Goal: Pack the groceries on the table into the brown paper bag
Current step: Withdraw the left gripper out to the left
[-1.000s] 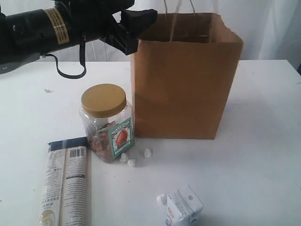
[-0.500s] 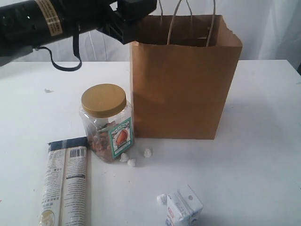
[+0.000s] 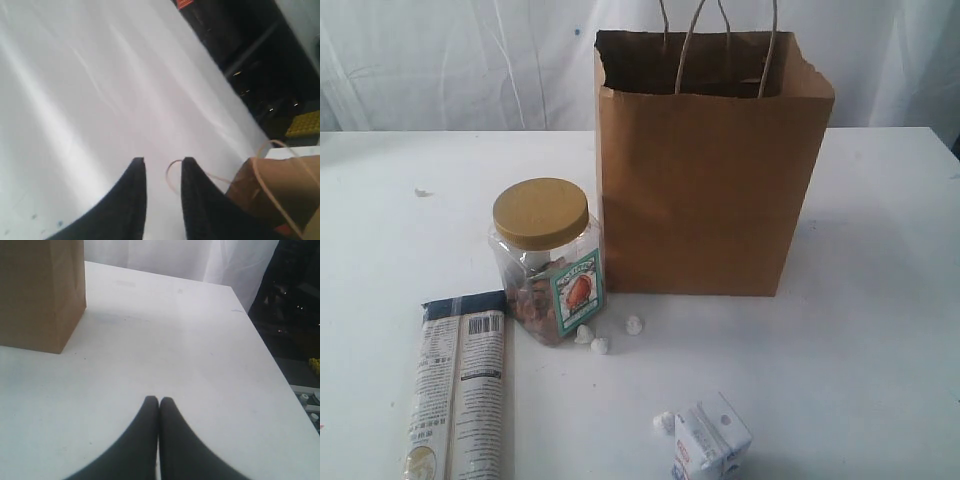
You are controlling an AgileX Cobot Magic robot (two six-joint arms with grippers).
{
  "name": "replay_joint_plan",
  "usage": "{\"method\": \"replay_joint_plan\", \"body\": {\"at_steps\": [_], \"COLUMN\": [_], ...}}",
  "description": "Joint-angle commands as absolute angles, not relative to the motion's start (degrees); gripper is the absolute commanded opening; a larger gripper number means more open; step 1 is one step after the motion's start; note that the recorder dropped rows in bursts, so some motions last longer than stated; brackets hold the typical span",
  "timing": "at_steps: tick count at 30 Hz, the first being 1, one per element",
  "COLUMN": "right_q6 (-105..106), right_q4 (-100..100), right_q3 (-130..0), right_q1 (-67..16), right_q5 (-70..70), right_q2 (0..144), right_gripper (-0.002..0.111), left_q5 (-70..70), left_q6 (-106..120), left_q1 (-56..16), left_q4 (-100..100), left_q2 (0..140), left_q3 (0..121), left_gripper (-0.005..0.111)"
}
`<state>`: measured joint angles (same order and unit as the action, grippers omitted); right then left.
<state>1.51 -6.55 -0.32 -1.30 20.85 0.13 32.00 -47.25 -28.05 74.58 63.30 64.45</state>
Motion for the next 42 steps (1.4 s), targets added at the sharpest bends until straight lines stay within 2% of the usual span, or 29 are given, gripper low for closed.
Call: {"method": "replay_joint_plan", "body": {"at_steps": [1,3,7,11,14,21,25,28,34,38,42], "right_q6": [1.27,1.27,1.27,1.27,1.27,1.27,1.27,1.27,1.27,1.27,1.27], "right_q4": [-6.63,-6.63,-6.63,-6.63,-6.63,-6.63,-6.63,-6.63,-6.63,-6.63,-6.63], "right_q3": [0.0,0.0,0.0,0.0,0.0,0.0,0.0,0.0,0.0,0.0,0.0], "right_q1": [-1.35,-1.35,-1.35,-1.35,-1.35,-1.35,-1.35,-1.35,-1.35,-1.35,-1.35], "right_q5": [20.11,20.11,20.11,20.11,20.11,20.11,20.11,20.11,20.11,20.11,20.11], "right_q2": [0.0,0.0,0.0,0.0,0.0,0.0,0.0,0.0,0.0,0.0,0.0], "right_gripper": [0.0,0.0,0.0,0.0,0.0,0.0,0.0,0.0,0.0,0.0,0.0], "left_q5": [13.44,4.15,-3.58,-1.11,-1.98,-5.91,-12.56,-18.27,-8.8,0.43,22.04], "left_q6": [-64.88,-73.56,-73.45,-73.45,-67.48,-64.96,-78.89,-84.3,-87.63,-87.63,-88.79], "left_q1": [-28.13,-28.13,-28.13,-28.13,-28.13,-28.13,-27.98,-25.03,-11.25,-1.82,3.09], "left_q4": [88.0,91.15,91.29,87.43,96.02,99.95,99.95,99.95,99.49,94.21,94.31], "left_q2": [57.15,54.83,52.18,52.71,54.46,54.44,55.45,59.52,70.49,77.29,81.35], "left_q3": [64.33,61.42,50.79,35.04,25.23,24.77,25.98,28.91,37.28,38.72,38.89], "left_gripper": [0.008,0.0,0.0,0.0,0.0,0.0,0.0,0.0,0.0,0.0,0.0]}}
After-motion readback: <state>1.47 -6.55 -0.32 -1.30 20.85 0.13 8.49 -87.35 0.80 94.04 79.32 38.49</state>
